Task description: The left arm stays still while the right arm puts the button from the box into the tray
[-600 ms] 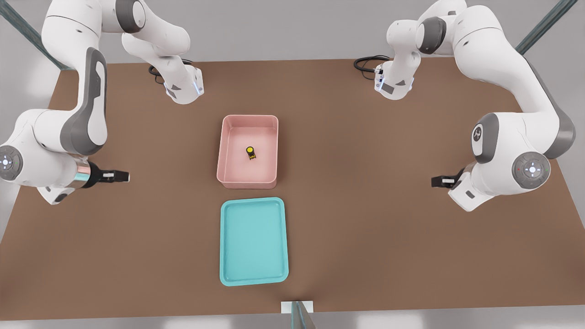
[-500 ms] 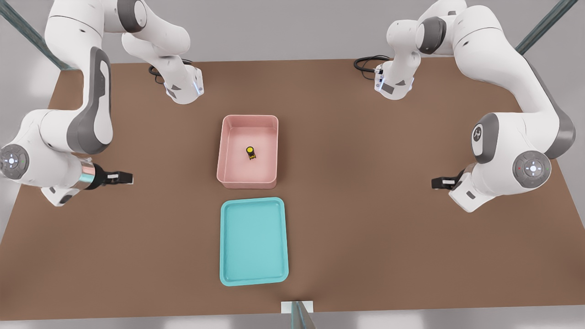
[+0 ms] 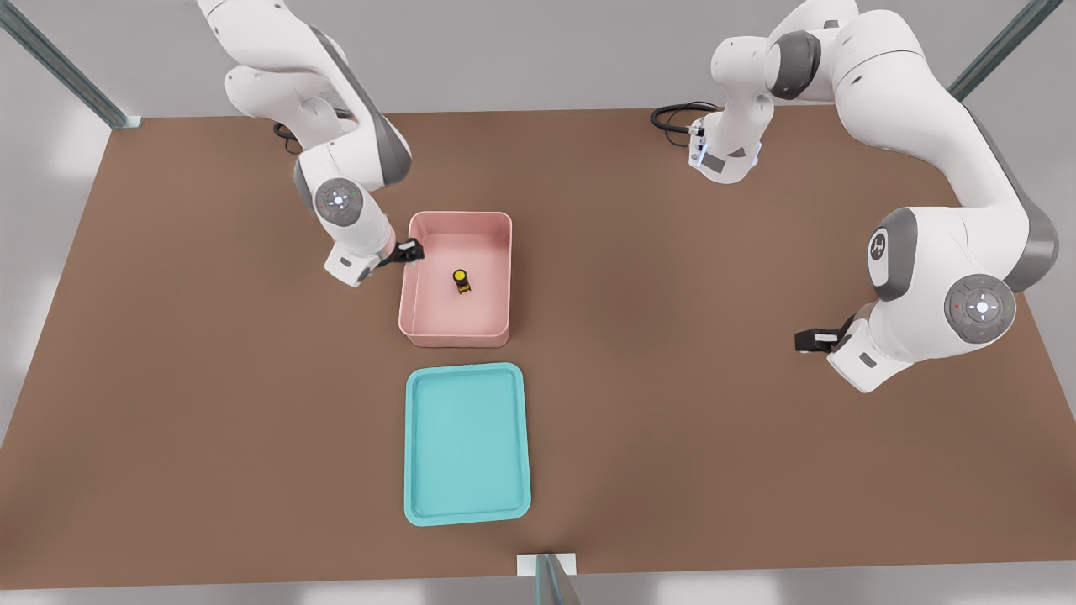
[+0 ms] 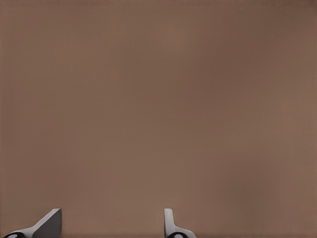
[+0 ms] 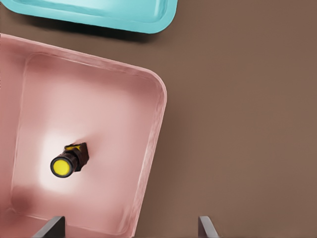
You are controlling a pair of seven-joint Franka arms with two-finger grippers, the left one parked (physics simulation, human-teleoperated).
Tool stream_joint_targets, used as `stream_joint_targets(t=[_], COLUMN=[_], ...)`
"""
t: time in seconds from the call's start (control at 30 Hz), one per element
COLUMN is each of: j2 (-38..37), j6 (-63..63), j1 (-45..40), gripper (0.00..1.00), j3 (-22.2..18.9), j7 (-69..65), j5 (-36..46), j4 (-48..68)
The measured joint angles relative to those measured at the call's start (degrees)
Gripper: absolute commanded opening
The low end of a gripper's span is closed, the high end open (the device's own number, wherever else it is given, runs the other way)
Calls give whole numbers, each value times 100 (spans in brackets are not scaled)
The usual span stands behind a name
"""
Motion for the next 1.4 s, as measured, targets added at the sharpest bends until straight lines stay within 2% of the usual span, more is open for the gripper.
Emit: stream_joint_targets(t=[0.13,0.33,0.67,1.07,1.1,1.13,1.17,1.33,1.4], j2=[289,950,1775,1991,1990,1991,1993,2013,2015], j6=[780,1655,2398,2819,2837,2853,2866,2913,2940], j1=[218,758,1074,1172,1169,1162,1158,1121,1113], gripper=[100,100,100,100,95,85,81,81,73], j3=[229,254,255,239,231,225,223,213,211], j7=[845,1958,3185,4018,4065,4110,4152,4329,4384], j5=[-13,-17,-4,-3,-7,-8,-10,-18,-20], j4=[-261,-329,-266,-260,-268,-274,-280,-326,-355])
